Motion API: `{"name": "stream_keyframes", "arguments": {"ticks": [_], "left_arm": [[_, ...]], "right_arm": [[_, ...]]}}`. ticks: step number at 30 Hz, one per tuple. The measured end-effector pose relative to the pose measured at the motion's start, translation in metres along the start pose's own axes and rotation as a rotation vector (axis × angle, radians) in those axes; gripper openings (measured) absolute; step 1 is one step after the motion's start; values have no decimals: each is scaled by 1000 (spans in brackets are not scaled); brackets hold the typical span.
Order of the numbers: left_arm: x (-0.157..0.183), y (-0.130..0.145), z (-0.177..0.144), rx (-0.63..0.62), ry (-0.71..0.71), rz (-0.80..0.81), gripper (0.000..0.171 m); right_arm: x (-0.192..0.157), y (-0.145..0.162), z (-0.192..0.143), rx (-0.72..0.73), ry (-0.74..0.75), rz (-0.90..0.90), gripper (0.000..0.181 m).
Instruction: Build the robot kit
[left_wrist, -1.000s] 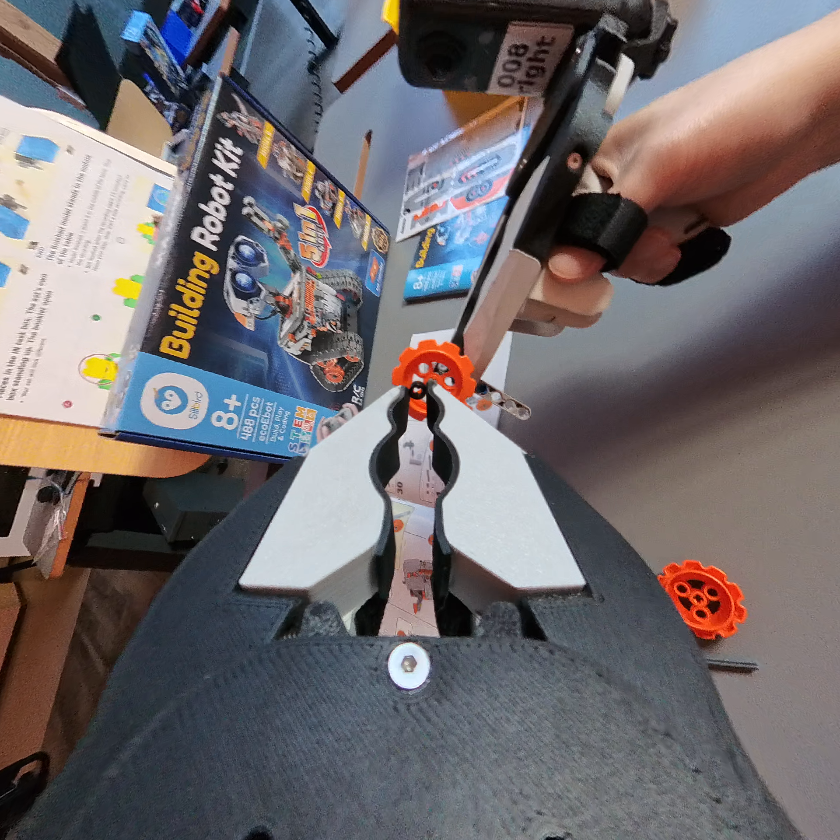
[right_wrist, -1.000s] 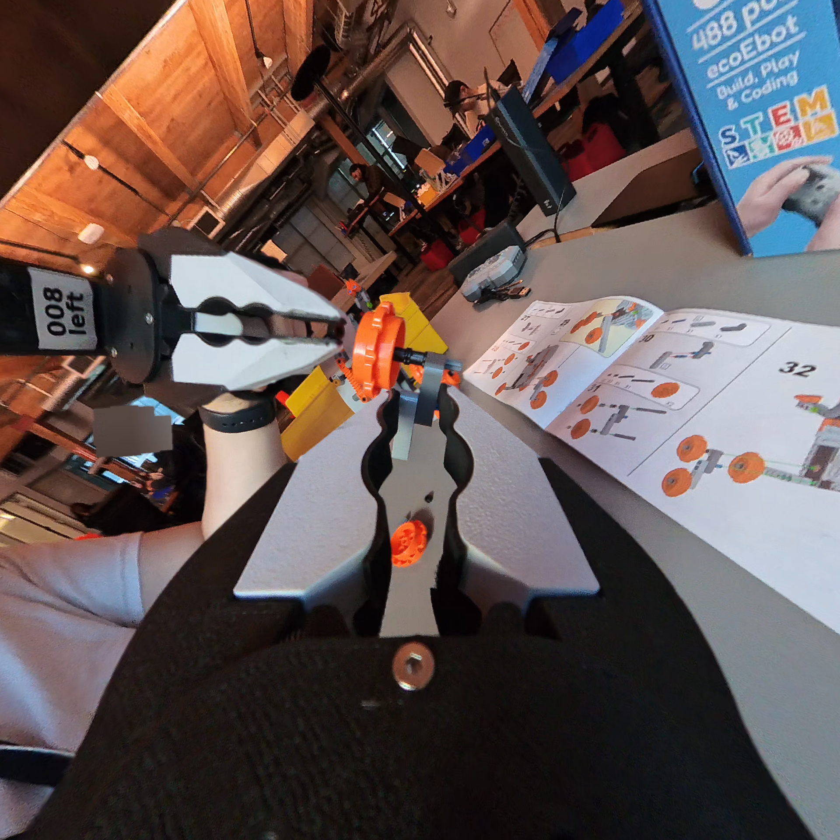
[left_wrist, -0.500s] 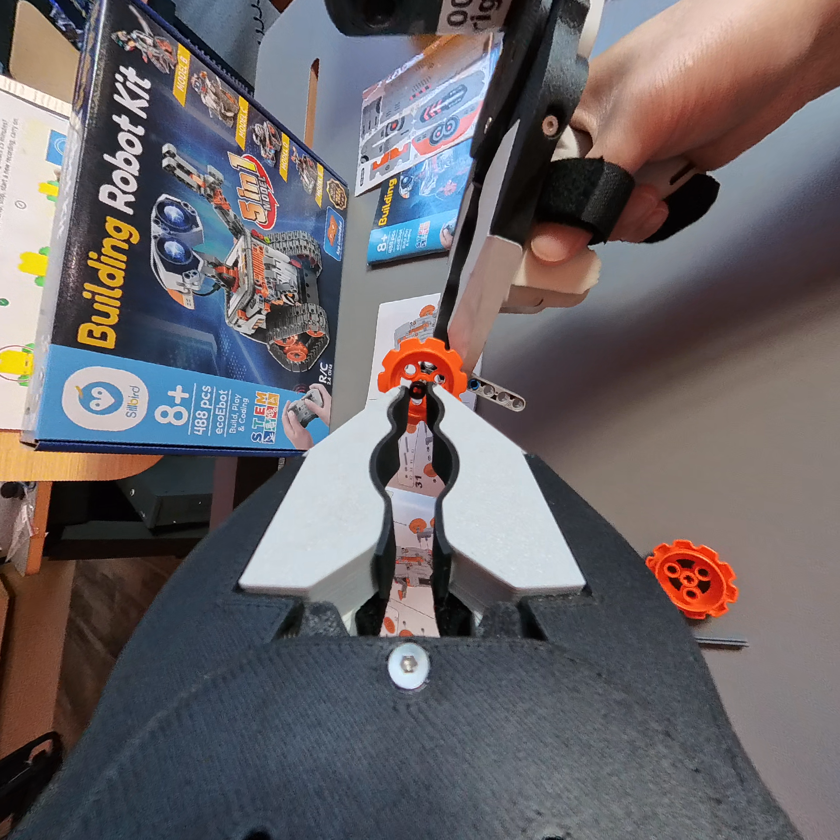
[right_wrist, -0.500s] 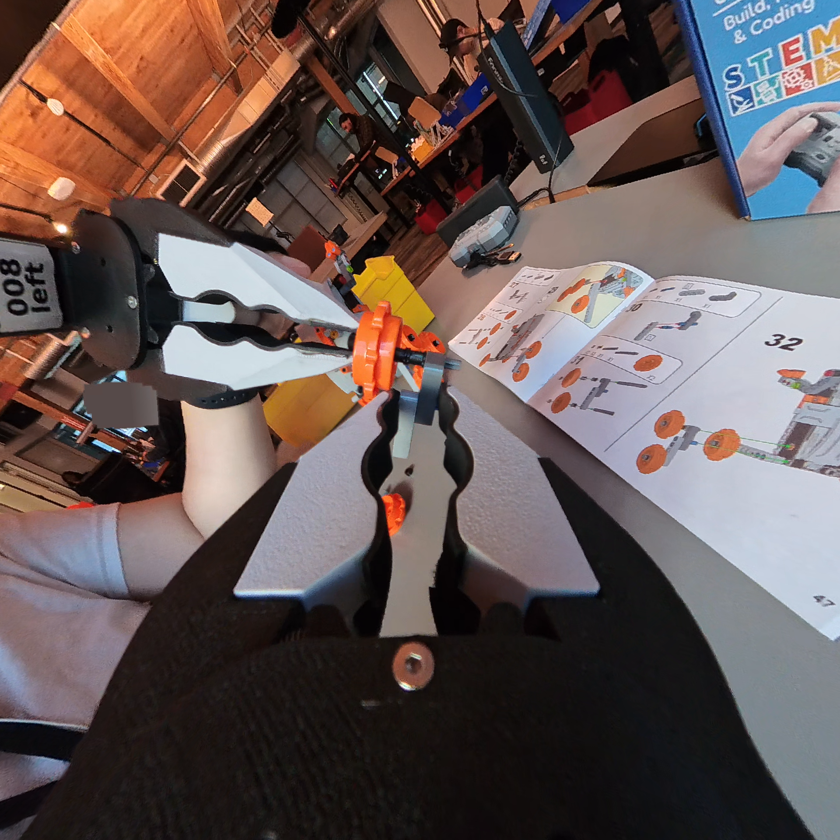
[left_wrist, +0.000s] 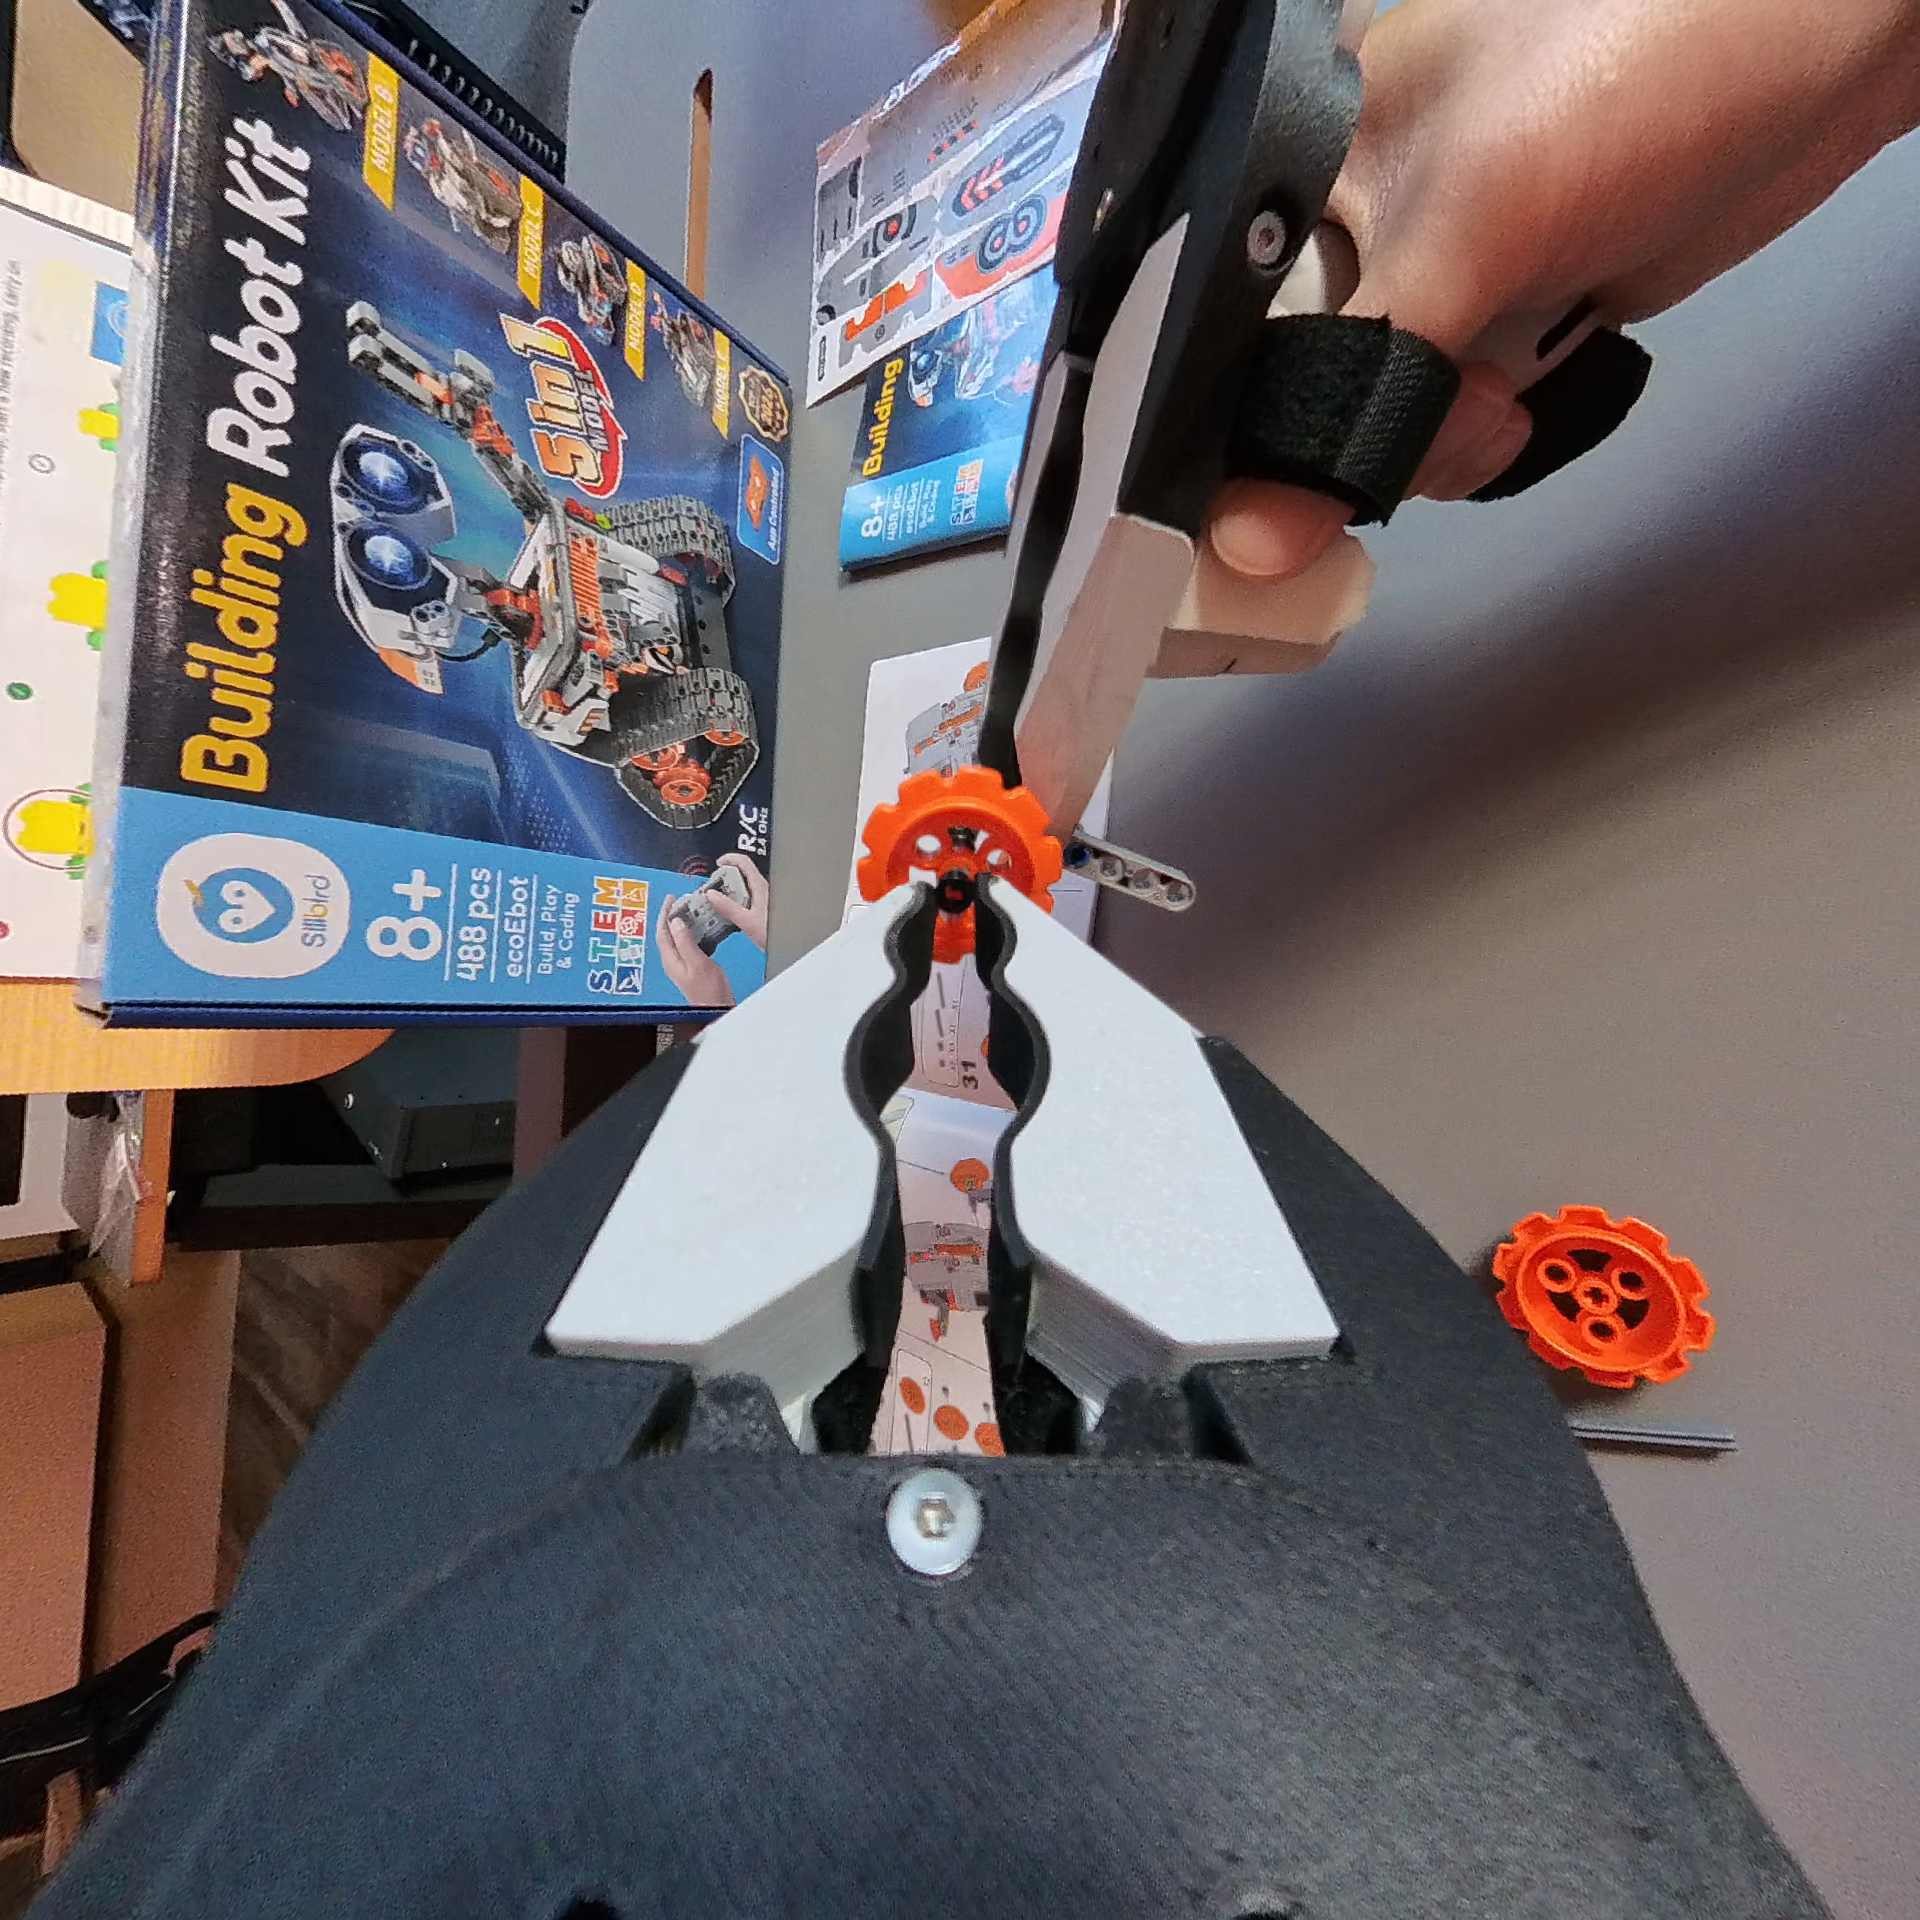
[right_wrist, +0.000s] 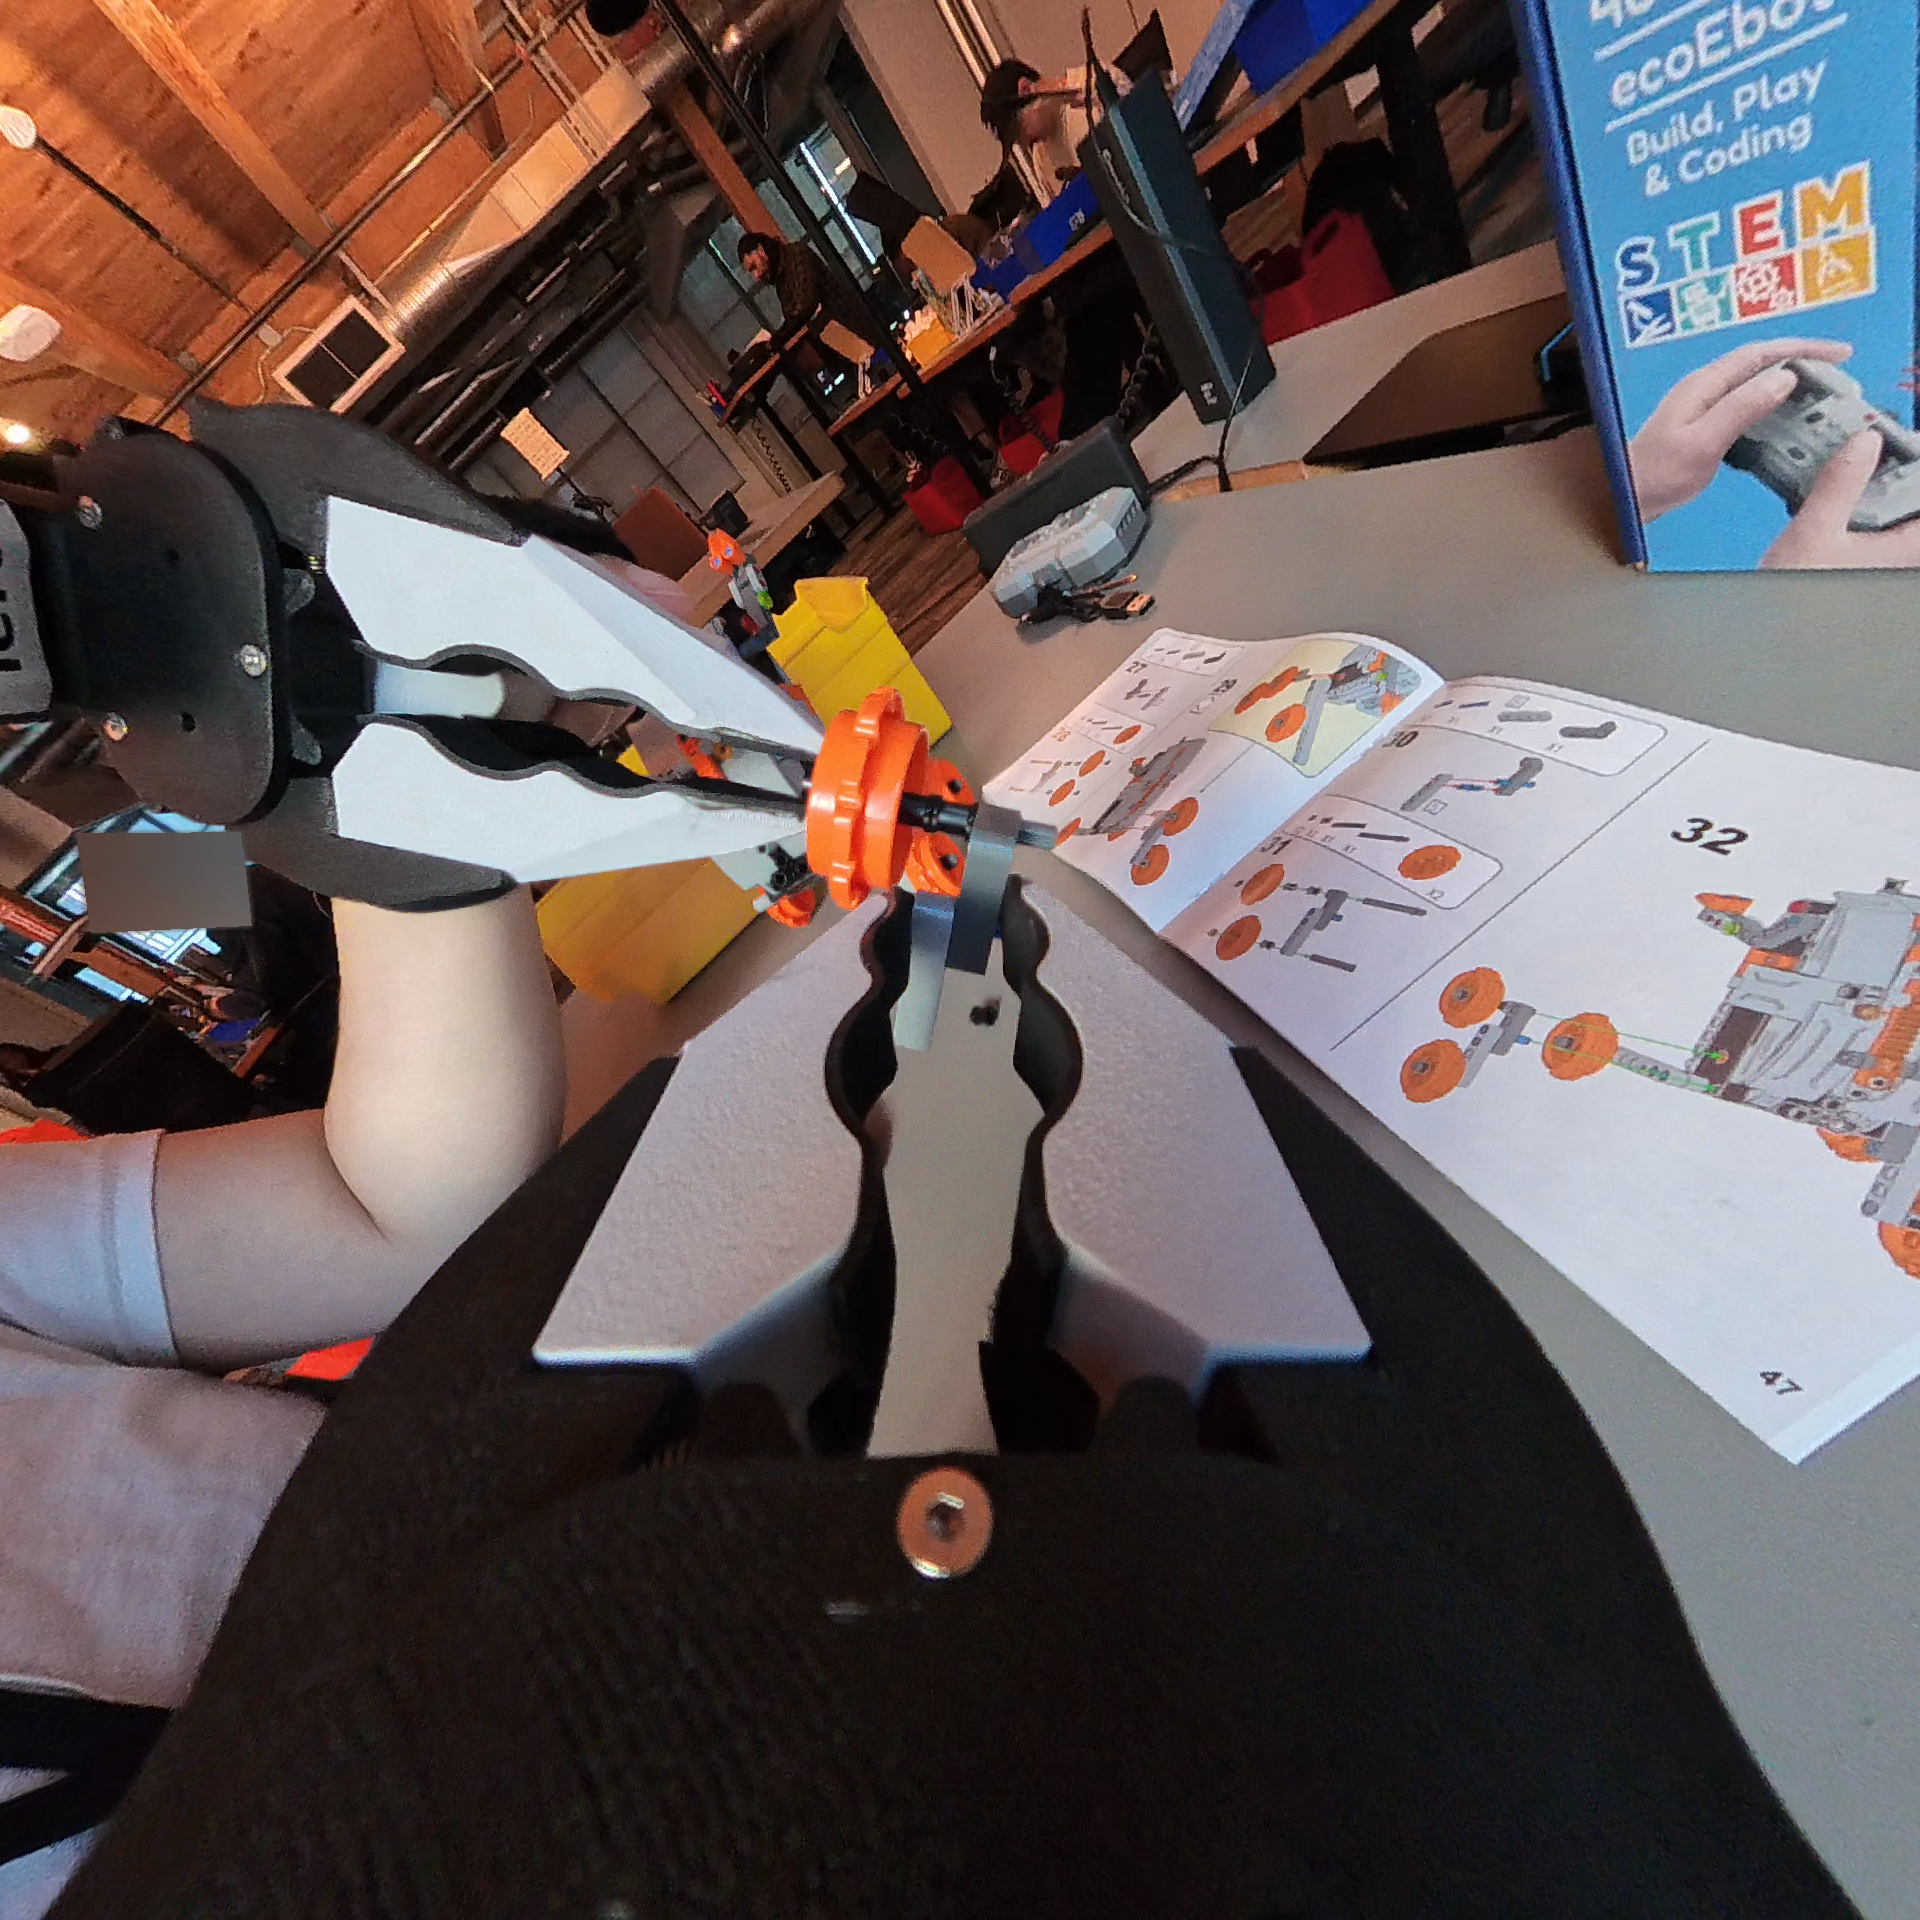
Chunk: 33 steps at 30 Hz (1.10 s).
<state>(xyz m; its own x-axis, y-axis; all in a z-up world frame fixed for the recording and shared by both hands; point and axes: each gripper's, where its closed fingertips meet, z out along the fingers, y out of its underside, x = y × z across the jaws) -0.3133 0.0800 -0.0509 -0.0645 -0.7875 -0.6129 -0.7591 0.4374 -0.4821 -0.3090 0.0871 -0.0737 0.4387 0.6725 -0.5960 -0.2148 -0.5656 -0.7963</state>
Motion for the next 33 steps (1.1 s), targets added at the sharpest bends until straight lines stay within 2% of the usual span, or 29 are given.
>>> {"name": "stream_keyframes", "arguments": {"ticks": [15,25,29,33], "left_arm": [[-1,-5,-2,21,-17,8,5],[-6,-13,-5,56,-20,-58,5],[-5,-10,-4,39,-23,-46,5],[-7,-14,-8,63,-40,-31,5]], "right_arm": [[-1,-4,-2,16,16,-58,16],[-3,-15,-6,58,126,-232,16],[-2,-14,-6,61,105,-198,16],[-9,-16,-5,94,14,-113,16]]}}
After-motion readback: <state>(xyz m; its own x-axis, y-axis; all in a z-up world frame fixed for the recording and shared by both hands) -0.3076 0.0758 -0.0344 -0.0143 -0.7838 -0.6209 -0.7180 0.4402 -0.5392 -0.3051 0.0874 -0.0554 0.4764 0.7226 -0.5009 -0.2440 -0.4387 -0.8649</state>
